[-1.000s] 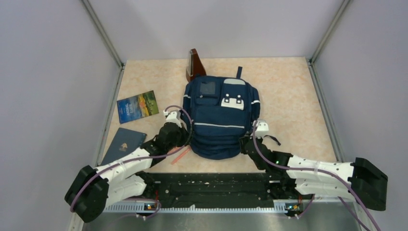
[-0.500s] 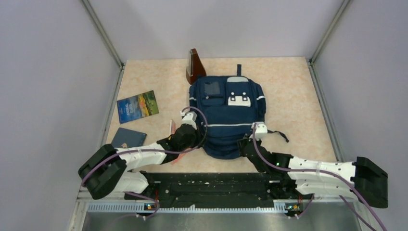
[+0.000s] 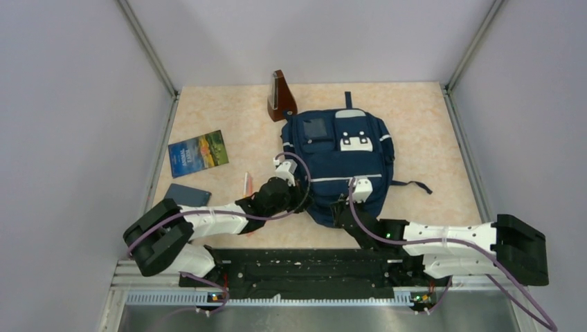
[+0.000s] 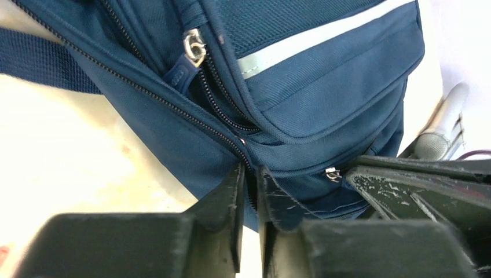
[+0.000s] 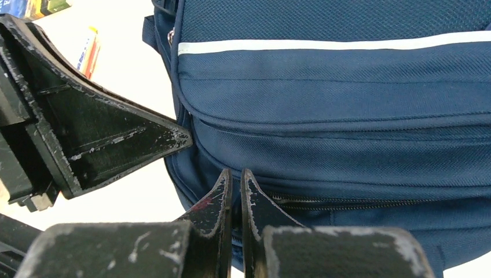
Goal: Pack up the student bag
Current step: Unzip the student bag at the center of the board.
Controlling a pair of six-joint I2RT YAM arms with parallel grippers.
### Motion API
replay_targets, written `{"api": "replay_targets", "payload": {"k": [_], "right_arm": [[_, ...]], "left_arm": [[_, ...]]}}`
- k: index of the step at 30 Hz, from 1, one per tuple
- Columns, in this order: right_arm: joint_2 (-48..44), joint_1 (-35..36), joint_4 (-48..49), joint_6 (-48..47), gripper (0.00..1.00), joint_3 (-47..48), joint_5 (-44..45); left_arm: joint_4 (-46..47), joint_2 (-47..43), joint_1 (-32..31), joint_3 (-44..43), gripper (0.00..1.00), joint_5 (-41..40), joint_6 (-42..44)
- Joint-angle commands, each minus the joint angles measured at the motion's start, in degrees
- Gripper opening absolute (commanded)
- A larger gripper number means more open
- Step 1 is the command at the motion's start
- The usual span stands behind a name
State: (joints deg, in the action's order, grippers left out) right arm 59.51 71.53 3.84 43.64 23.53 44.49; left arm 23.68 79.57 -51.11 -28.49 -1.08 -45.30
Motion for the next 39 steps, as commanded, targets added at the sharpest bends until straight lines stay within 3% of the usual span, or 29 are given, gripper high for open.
{"api": "replay_targets", "payload": {"k": [1, 5, 8, 11, 15, 27, 35, 39], "right_arm": [[2.39, 1.1, 7.06, -0.13, 0.0, 4.55, 0.01], [4.09, 0.46, 7.79, -0.38, 0.0, 5.26, 0.06], [4.71, -0.04, 7.97, -0.26, 0.0, 5.39, 0.39], [5.16, -0.33, 8.03, -0.01, 0.0, 5.59, 0.96], [5.45, -0.33, 7.71, 0.94, 0.0, 5.71, 1.38], [4.62, -0.29, 5.6, 2.85, 0.0, 5.83, 2.26], [6.0, -0.34, 6.27, 3.54, 0.0, 6.09, 2.12], [7.3, -0.31, 7.35, 4.67, 0.0, 6.1, 1.67]], "left_arm": [[6.98, -6.26, -1.45, 0.47, 0.26, 0.79, 1.69], [-3.83, -13.53, -0.97, 1.58, 0.49, -10.19, 3.97], [-10.4, -16.65, 1.62, 0.79, 0.55, -12.2, 6.93], [-12.57, -16.87, 7.81, 0.47, 0.57, -8.49, 8.11], [-7.86, -14.32, 15.63, 1.82, 0.58, -3.39, 8.36], [9.03, 3.11, 20.37, 0.07, 0.61, 8.92, 6.0], [12.14, 8.14, 20.42, -1.45, 0.55, 14.15, 5.86], [15.86, 10.18, 20.28, -0.95, 0.22, 17.65, 5.34]]}}
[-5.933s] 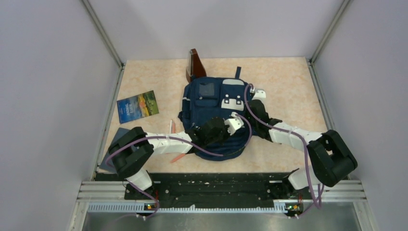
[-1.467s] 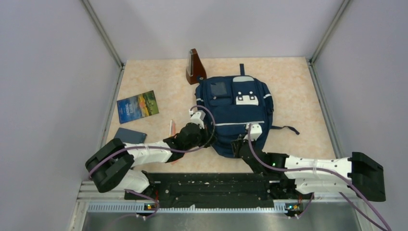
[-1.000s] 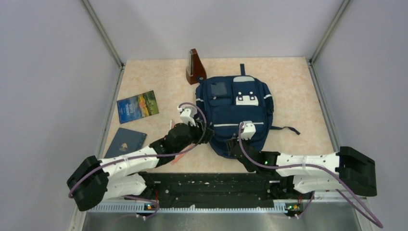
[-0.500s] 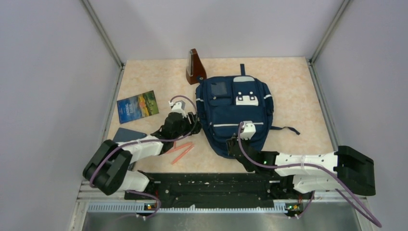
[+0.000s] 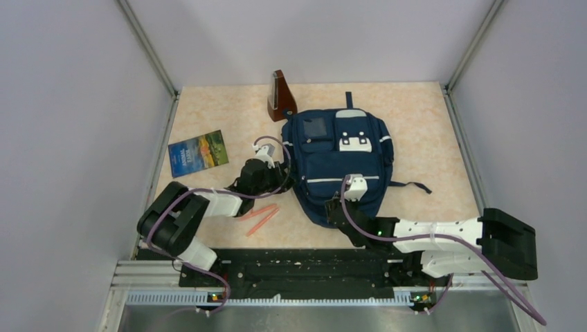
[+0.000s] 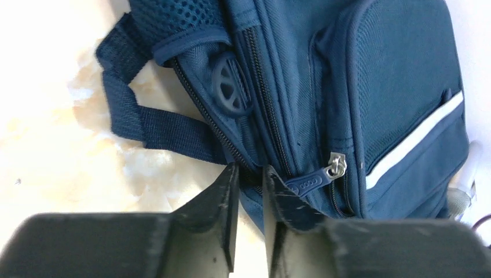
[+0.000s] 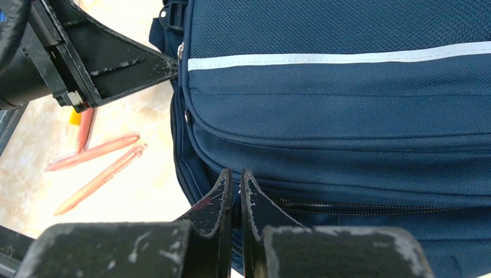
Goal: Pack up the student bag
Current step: Unzip the student bag at the center of the board.
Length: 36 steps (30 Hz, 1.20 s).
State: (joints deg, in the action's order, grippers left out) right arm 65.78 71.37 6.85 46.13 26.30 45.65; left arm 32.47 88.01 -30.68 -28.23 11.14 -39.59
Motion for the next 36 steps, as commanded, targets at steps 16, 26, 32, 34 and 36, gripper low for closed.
{"api": "replay_targets", "payload": {"k": [16, 26, 32, 34, 36], "right_arm": [[15.45, 2.26, 19.5, 0.94, 0.0, 10.93, -1.91], [22.59, -5.05, 16.35, 0.56, 0.0, 20.47, -5.09], [26.7, -8.89, 12.04, -1.27, 0.0, 27.33, -6.0], [27.74, -9.91, 12.08, -2.86, 0.0, 28.82, -5.63], [28.78, -11.04, 11.96, -4.08, 0.0, 30.42, -6.77]], "left_arm": [[20.55, -0.9, -0.91, 7.32, 0.0, 12.24, 0.69], [25.24, -4.08, -1.03, 12.59, 0.0, 13.05, 3.61], [27.86, -3.85, -1.41, 13.36, 0.0, 13.96, 3.97], [27.66, -4.05, -1.42, 13.44, 0.0, 13.72, 4.41], [26.52, -4.29, -1.43, 13.38, 0.0, 12.87, 5.21]]}}
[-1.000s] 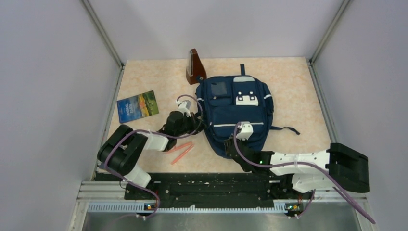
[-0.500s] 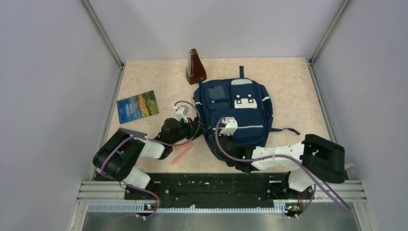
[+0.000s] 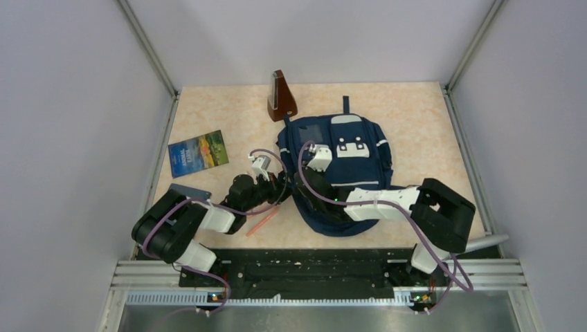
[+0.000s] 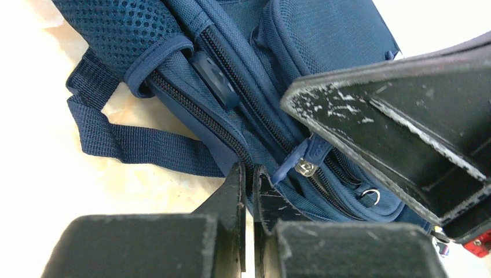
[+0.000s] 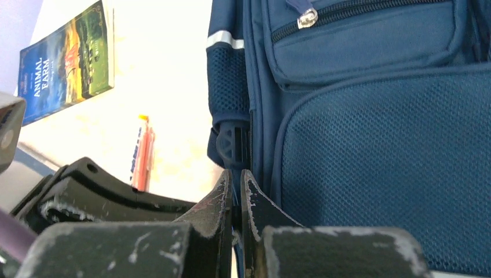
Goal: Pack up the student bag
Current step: Unzip the student bag at the center of the board.
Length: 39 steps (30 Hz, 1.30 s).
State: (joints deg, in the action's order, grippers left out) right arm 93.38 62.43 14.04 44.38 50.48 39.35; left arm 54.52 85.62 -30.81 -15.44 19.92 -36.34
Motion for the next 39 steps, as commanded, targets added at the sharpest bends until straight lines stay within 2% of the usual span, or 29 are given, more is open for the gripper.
{"api": "replay_targets", "payload": {"k": [1, 4, 7, 20, 24, 25, 26, 27, 28, 30, 31, 33, 34, 39], "right_arm": [[1.92, -2.6, 4.02, -2.99, 0.0, 7.41, -0.94], [3.88, -4.72, 1.14, -4.84, 0.0, 10.86, -4.47], [4.69, -6.26, 2.65, -7.32, 0.0, 11.53, -5.93], [11.5, -11.73, 7.45, -14.88, 0.0, 18.58, -6.46], [12.05, -13.58, 4.94, -15.55, 0.0, 21.01, -11.52], [11.28, -13.77, 4.53, -16.27, 0.06, 21.01, -12.87], [10.12, -13.98, 4.24, -17.03, 0.18, 20.66, -14.18], [8.5, -14.1, 4.01, -17.87, 0.39, 19.9, -14.74], [6.79, -14.22, 3.76, -18.74, 0.52, 19.0, -14.96], [2.71, -14.56, 2.54, -20.15, 0.69, 16.88, -14.92], [0.91, -15.1, 1.63, -20.66, 0.74, 15.94, -15.1], [-2.22, -16.84, -1.23, -21.05, 0.78, 14.04, -16.85], [-3.73, -17.94, -3.03, -21.13, 0.79, 13.24, -17.51], [-11.79, -22.83, -9.15, -22.93, 0.83, 6.98, -19.77]], "left_arm": [[4.21, -2.16, -1.33, 0.73, 0.0, 3.77, 2.75], [1.22, -3.13, -1.33, 0.01, 0.0, 4.56, 4.84], [0.81, -3.62, -1.35, 0.15, 0.0, 4.43, 5.59], [-1.24, -4.34, -1.4, 0.15, 0.0, 3.37, 5.99], [-4.03, -5.7, -1.41, -0.56, 0.0, 3.2, 7.1], [-5.76, -6.61, -1.41, -0.76, 0.02, 2.87, 7.64], [-7.42, -7.65, -1.44, -1.01, 0.1, 2.56, 8.35], [-9.32, -8.91, -1.44, -1.32, 0.19, 2.18, 9.37], [-11.43, -10.95, -1.43, -1.69, 0.28, 1.79, 10.57], [-16.42, -14.3, -1.72, -2.7, 0.41, 0.36, 13.35], [-18.99, -16.0, -2.08, -3.32, 0.45, -0.93, 14.67], [-22.33, -19.21, -3.2, -4.15, 0.49, -3.32, 16.75], [-23.23, -20.54, -3.97, -4.35, 0.54, -4.43, 17.64], [-29.73, -23.19, -13.06, -7.76, 0.59, -12.93, 27.41]]}}
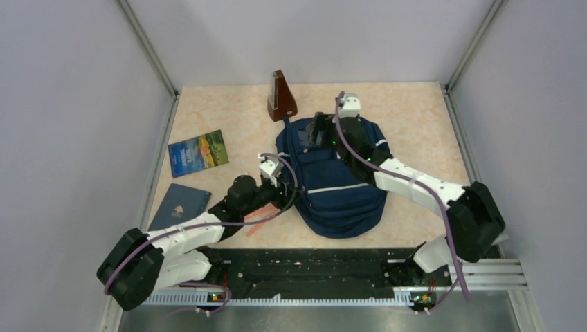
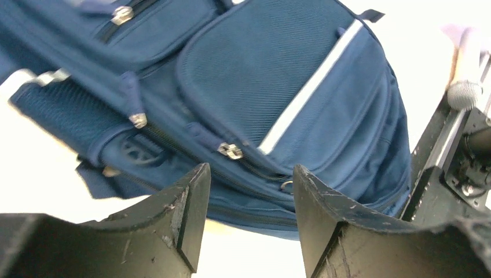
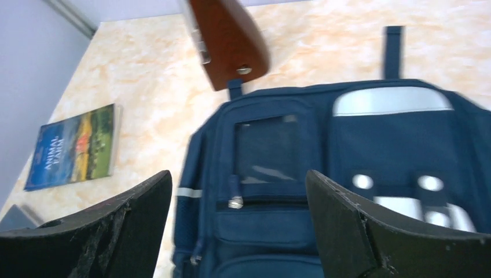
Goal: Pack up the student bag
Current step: Unzip the student bag at the center of the board.
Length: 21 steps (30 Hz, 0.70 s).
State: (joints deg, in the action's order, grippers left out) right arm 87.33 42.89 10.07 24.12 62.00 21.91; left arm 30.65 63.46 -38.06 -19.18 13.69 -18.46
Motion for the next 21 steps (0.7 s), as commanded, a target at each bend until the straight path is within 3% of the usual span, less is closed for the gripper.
{"api": "replay_targets", "payload": {"k": [1, 7, 14, 21], "right_arm": [[-7.54, -4.21, -5.39, -2.91, 0.84, -6.48, -2.11], [-18.54, -10.55, -4.84, -0.5, 0.85, -18.19, -6.58], [-26.67, -12.42, -5.88, 0.14, 0.85, -25.88, -7.94], [-32.14, -13.17, -6.36, 0.41, 0.86, -28.66, -8.78]], "left_arm": [[-7.03, -0.04, -7.75, -5.4, 0.59, -7.67, 11.29], [-11.44, 12.24, -16.0, -15.08, 0.6, -12.31, 16.45], [-14.8, 22.07, -22.74, -23.49, 0.63, -16.7, 22.31], [-15.84, 24.99, -26.98, -25.52, 0.8, -20.99, 24.99]]}}
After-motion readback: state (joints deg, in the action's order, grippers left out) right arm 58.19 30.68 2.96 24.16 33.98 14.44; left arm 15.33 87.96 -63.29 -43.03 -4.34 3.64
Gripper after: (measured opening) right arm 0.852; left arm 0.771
